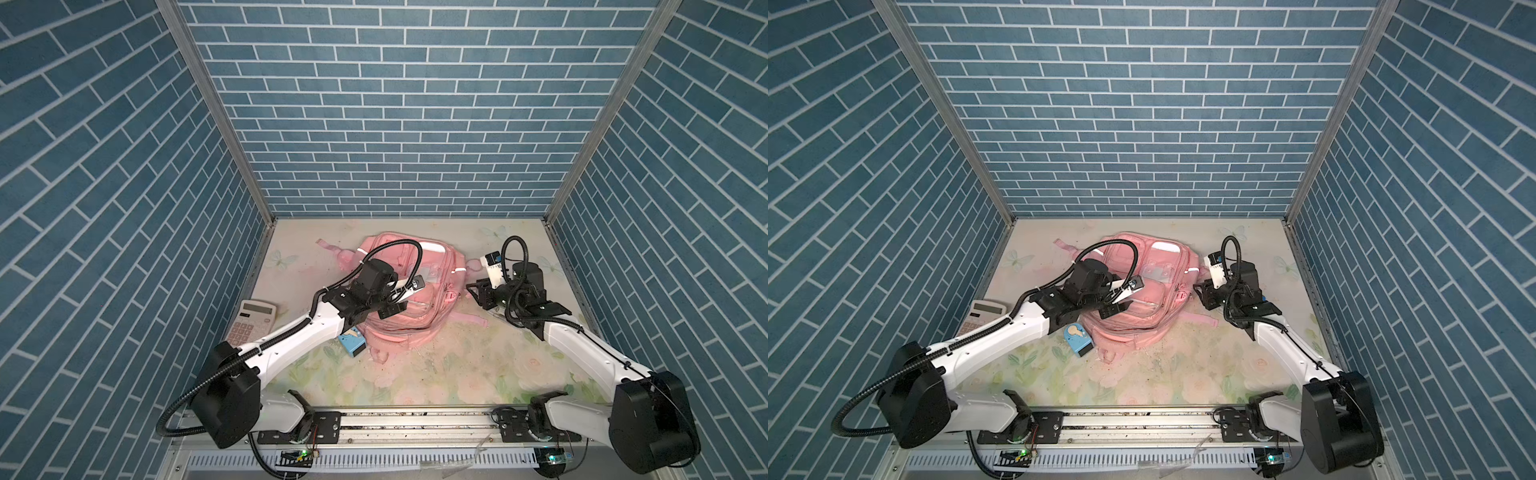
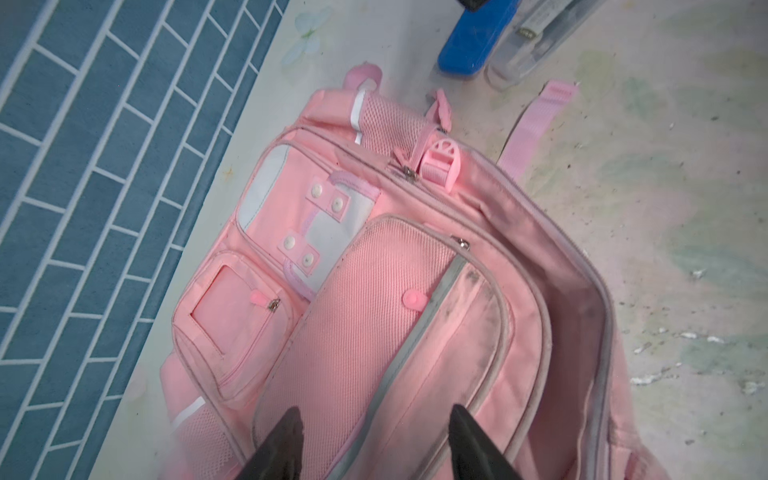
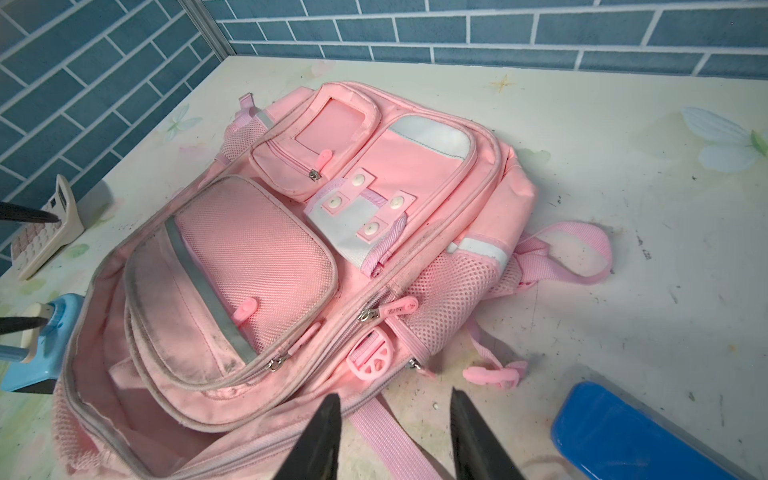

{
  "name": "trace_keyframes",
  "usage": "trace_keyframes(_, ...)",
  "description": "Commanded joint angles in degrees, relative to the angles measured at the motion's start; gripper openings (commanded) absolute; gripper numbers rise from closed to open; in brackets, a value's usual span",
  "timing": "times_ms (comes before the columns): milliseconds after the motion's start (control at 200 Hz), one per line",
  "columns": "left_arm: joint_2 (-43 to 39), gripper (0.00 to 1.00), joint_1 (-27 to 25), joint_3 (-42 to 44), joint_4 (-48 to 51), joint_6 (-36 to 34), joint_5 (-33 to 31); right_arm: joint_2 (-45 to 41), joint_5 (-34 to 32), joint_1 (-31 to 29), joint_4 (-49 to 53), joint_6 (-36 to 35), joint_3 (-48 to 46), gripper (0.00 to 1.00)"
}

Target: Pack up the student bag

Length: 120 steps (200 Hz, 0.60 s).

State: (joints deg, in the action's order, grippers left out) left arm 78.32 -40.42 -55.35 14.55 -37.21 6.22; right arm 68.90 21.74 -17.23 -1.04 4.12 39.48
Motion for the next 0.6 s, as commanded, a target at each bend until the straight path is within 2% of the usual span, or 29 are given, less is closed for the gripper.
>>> trace_keyframes(0, 2.0, 0.58, -0.2, 1.1, 3.4, -6.5, 0.7, 1.7, 1.5, 0.1, 1.8, -3.0, 3.2, 0.45)
trace_keyframes(130, 4.1, 0.59, -0.3, 2.1, 0.1, -7.3, 4.0, 3.9, 2.6, -0.1, 1.7, -2.7, 4.5, 0.45)
trace_keyframes(315, 9.2, 0.61, -1.7, 1.4, -1.3, -7.6, 4.8, 5.9, 3.8, -1.1, 1.3, -3.4, 4.7, 0.46)
trace_keyframes(465, 12.5, 0.61, -4.5, 1.9, -5.1, -6.3, 1.7, 7.3, 3.6, -1.4, 1.1, -3.3, 4.7, 0.46)
trace_keyframes(595, 14.6, 0.61, -6.1, 2.2, -9.6, -4.4, -4.7, 8.1, 3.7, -1.6, 0.9, -3.5, 4.8, 0.46)
